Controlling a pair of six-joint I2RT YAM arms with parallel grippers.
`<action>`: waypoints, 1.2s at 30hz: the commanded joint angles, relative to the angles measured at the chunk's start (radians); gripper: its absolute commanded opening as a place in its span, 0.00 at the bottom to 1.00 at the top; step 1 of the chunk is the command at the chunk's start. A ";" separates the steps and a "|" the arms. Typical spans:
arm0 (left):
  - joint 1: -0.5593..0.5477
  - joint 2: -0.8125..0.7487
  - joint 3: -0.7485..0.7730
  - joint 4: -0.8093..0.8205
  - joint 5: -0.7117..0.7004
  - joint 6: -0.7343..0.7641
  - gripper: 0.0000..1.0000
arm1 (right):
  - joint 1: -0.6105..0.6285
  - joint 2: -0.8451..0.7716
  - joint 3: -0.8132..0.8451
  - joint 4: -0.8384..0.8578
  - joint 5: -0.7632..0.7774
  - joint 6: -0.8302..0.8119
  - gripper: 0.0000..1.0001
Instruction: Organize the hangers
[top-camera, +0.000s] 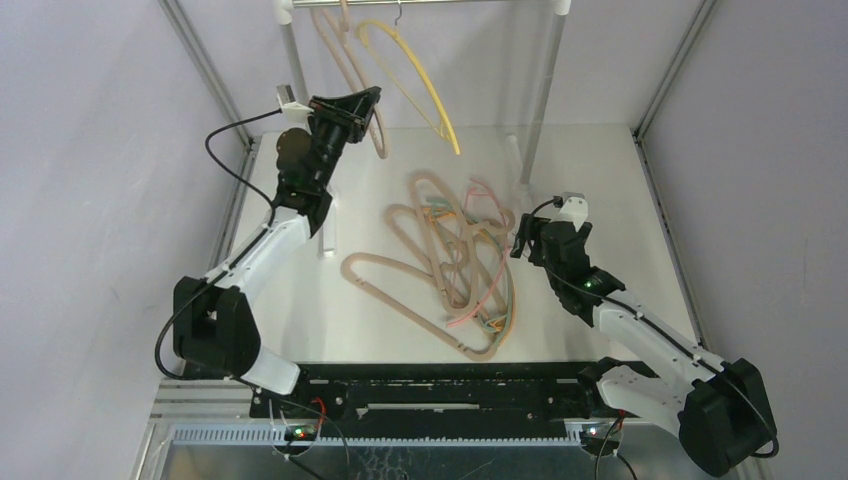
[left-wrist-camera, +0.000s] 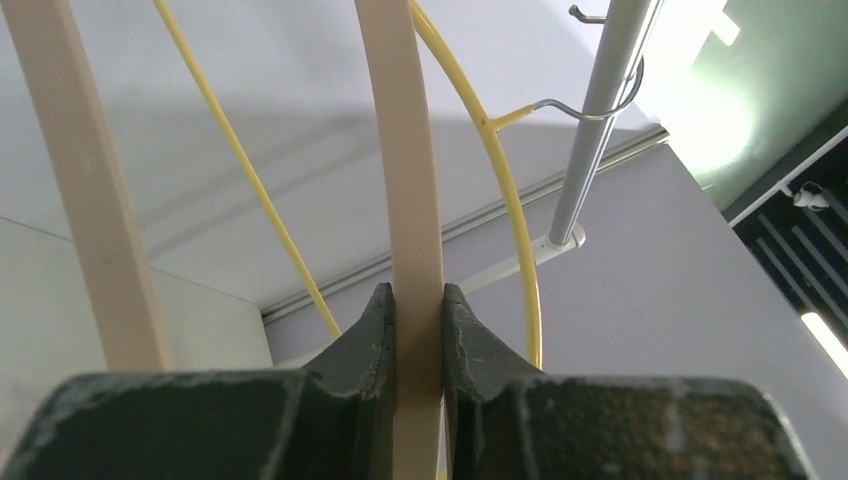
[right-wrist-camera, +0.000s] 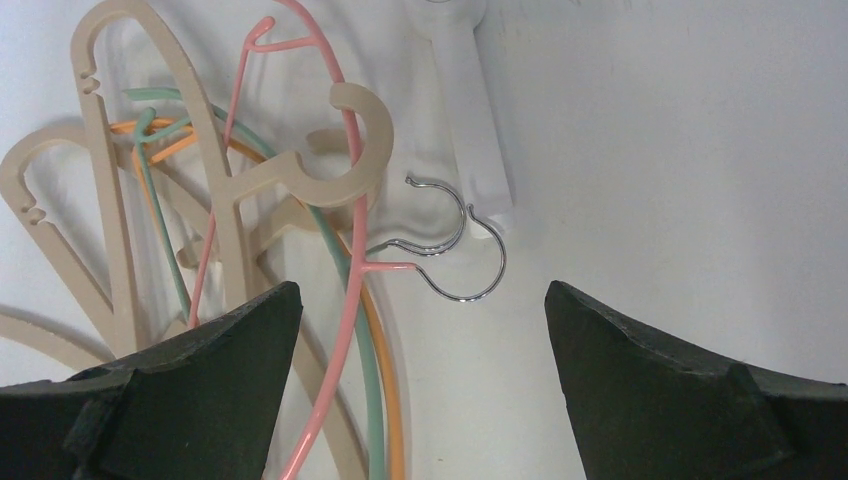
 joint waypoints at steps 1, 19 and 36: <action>0.019 0.012 0.018 0.035 -0.004 -0.023 0.26 | -0.006 0.016 0.024 0.018 -0.004 -0.015 1.00; -0.002 -0.344 -0.405 -0.045 0.072 0.451 0.99 | 0.005 0.027 -0.005 0.045 -0.018 0.013 1.00; -0.566 -0.251 -0.554 -0.289 -0.225 0.707 0.86 | 0.013 0.010 -0.003 0.035 0.025 0.036 1.00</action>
